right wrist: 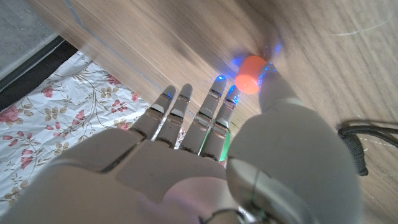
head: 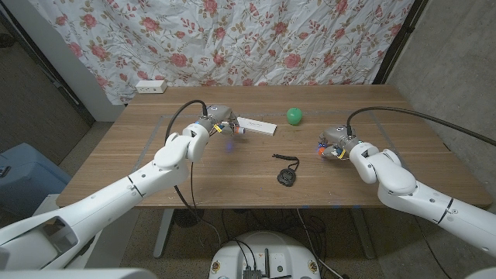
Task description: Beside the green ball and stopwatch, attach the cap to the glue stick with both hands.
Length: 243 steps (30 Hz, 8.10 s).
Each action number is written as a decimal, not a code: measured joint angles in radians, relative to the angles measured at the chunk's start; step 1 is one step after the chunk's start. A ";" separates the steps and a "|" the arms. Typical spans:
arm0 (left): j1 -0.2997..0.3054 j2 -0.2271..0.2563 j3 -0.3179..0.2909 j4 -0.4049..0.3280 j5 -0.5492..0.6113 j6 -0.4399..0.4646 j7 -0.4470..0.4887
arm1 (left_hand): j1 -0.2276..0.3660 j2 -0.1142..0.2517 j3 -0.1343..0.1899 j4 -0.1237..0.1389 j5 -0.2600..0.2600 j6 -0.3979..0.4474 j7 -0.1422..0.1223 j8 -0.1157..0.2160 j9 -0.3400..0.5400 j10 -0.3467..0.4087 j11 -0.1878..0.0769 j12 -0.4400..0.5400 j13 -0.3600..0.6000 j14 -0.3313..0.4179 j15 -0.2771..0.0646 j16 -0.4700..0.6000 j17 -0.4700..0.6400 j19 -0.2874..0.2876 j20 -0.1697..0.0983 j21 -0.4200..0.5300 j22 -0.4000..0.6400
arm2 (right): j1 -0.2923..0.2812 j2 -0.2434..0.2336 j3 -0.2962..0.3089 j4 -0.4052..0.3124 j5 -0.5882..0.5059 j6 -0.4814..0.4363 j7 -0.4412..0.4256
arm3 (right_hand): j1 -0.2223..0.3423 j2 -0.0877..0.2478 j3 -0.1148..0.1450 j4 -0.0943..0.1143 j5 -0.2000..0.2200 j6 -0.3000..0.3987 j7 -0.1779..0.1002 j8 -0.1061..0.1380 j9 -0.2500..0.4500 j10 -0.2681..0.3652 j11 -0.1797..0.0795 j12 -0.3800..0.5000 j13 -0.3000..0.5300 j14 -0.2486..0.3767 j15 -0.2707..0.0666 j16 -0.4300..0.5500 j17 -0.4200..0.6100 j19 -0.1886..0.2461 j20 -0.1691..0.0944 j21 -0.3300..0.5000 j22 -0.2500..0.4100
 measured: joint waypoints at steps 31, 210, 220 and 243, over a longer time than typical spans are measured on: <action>-0.015 -0.008 0.011 0.014 -0.001 0.002 -0.005 | 0.000 0.000 -0.001 -0.002 -0.001 0.000 0.000 -0.002 0.001 0.000 0.000 0.002 0.000 0.000 0.000 0.000 0.000 0.000 0.000 0.000 0.000 | 0.009 0.009 -0.004 0.026 0.023 0.002 -0.043 | 0.049 0.028 -0.044 0.003 0.000 0.115 0.004 0.037 0.004 0.108 -0.002 0.000 0.005 0.062 -0.002 0.032 0.010 0.018 -0.011 0.000 0.000; -0.034 -0.075 -0.050 0.114 -0.572 -0.225 0.176 | -0.015 -0.006 -0.011 -0.005 -0.004 -0.004 0.029 -0.008 0.001 0.020 0.019 0.000 0.000 -0.005 -0.005 0.000 -0.005 0.000 0.000 0.000 0.000 | 0.127 0.202 0.043 -0.013 0.617 0.183 -0.398 | 0.033 0.081 -0.114 0.015 -0.004 0.143 -0.003 0.006 -0.014 0.136 -0.002 -0.028 0.004 0.056 -0.003 0.043 0.024 -0.001 -0.011 -0.004 0.000; -0.040 -0.079 -0.046 0.124 -0.568 -0.235 0.174 | -0.013 -0.005 -0.011 -0.005 -0.004 -0.006 0.030 -0.003 0.001 0.020 0.019 0.002 0.000 -0.005 -0.005 0.000 -0.005 0.000 0.000 0.000 0.000 | 0.144 0.227 0.024 0.003 0.609 0.196 -0.392 | 0.033 0.081 -0.114 0.015 -0.004 0.143 -0.003 0.006 -0.014 0.136 -0.002 -0.028 0.004 0.056 -0.003 0.043 0.024 -0.001 -0.011 -0.004 0.000; -0.051 -0.084 -0.040 0.134 -0.555 -0.246 0.174 | -0.011 -0.002 -0.011 -0.005 -0.005 -0.007 0.032 -0.004 0.001 0.019 0.019 0.001 0.000 -0.011 0.000 0.000 -0.002 0.000 0.000 0.000 0.000 | 0.160 0.255 -0.004 0.032 0.588 0.211 -0.390 | 0.033 0.081 -0.118 0.011 -0.004 0.143 -0.003 -0.002 -0.014 0.131 0.003 -0.028 0.004 0.056 -0.003 0.043 0.024 0.000 -0.011 -0.004 0.000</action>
